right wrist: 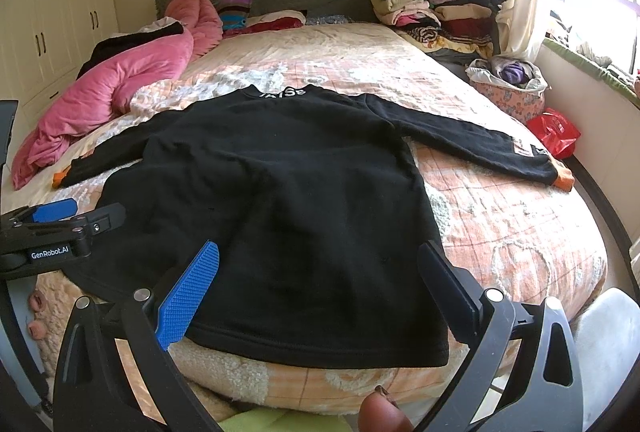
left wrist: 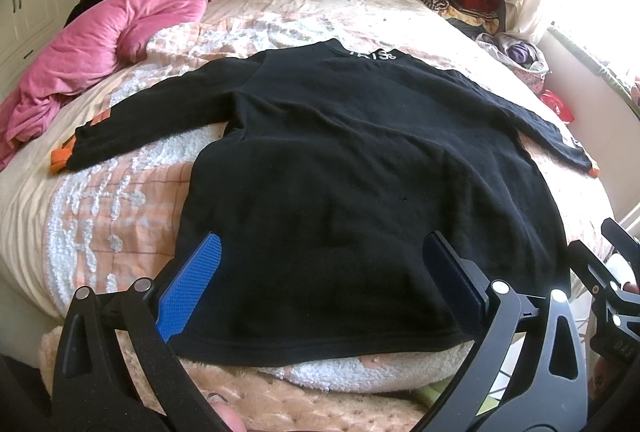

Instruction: Fold small clothes

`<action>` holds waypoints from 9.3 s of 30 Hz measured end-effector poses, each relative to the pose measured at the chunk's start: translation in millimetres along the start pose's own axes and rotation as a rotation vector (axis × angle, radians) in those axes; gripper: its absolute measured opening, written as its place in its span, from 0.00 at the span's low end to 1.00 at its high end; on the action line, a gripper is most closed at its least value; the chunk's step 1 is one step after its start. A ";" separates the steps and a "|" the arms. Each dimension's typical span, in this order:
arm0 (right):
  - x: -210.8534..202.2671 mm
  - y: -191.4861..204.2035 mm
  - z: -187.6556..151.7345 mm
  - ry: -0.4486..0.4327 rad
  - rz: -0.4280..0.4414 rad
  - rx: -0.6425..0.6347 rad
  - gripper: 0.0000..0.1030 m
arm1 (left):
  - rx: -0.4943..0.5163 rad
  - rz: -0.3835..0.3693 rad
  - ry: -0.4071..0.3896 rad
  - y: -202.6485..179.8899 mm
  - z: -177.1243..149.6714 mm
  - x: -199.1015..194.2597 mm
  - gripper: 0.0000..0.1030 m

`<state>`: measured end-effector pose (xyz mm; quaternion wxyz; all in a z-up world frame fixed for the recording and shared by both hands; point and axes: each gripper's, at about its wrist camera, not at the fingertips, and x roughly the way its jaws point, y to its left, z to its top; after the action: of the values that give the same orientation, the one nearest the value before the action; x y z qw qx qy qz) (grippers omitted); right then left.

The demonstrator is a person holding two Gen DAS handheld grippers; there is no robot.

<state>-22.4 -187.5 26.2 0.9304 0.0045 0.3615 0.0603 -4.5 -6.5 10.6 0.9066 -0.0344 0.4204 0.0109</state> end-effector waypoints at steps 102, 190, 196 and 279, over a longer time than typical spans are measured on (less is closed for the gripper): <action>100.0 -129.9 174.2 -0.104 -0.149 0.349 0.96 | 0.014 -0.061 -0.085 -26.9 228.7 90.6 0.92; 158.4 5.0 192.9 -0.157 0.163 0.146 0.12 | -0.395 -0.442 0.098 103.1 188.3 160.9 0.92; 183.1 42.7 181.9 -0.101 0.214 0.080 0.12 | -0.420 -0.483 0.126 104.1 183.8 172.2 0.92; 201.1 -31.7 131.4 0.157 0.068 0.136 0.60 | -0.082 -0.201 0.186 43.4 148.6 193.3 0.58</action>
<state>216.6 -191.1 -13.6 0.8942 0.0753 0.4362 0.0674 231.5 45.7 -43.5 0.8581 -0.1144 0.4962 -0.0660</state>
